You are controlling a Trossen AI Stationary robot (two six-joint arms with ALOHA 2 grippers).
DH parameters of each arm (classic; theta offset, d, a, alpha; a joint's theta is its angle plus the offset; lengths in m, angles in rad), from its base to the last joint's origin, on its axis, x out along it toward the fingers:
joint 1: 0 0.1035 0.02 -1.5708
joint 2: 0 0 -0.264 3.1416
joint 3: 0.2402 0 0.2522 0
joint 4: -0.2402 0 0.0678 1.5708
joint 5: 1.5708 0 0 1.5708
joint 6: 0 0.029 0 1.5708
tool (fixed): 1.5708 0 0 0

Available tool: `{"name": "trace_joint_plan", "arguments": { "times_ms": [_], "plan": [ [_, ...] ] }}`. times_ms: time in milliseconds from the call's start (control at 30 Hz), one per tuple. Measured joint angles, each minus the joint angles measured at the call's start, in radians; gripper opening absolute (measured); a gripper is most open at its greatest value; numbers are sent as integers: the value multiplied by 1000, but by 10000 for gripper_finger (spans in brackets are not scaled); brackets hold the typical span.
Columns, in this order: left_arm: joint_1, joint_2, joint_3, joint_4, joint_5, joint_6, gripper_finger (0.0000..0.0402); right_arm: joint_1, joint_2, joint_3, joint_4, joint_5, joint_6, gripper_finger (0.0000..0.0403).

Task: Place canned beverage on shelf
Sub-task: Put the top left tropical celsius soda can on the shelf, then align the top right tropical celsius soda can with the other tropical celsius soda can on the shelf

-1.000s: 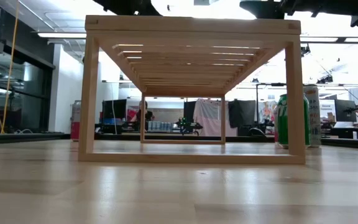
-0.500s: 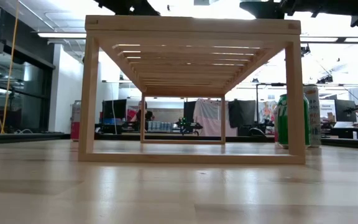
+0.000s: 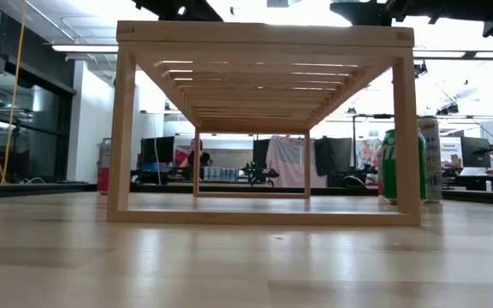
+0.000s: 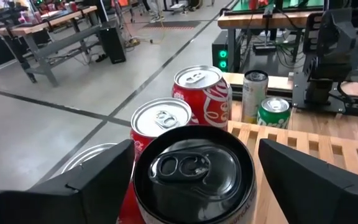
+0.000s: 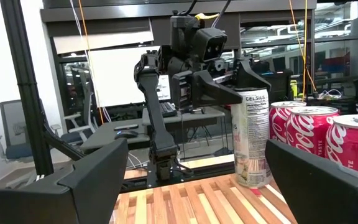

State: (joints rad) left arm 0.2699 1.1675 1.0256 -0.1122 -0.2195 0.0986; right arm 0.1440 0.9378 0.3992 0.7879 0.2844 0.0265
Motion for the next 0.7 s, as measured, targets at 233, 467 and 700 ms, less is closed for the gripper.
{"name": "trace_joint_plan", "arguments": {
  "times_ms": [233,467,700],
  "plan": [
    [0,-14,2,0,0,0,335,0,0,0,0,0,0,366],
    [-1,-59,5,5,-2,-15,335,0,0,0,-1,0,0,366],
    [-1,-126,5,5,-1,-16,335,0,0,0,-1,0,0,366]
  ]
}}
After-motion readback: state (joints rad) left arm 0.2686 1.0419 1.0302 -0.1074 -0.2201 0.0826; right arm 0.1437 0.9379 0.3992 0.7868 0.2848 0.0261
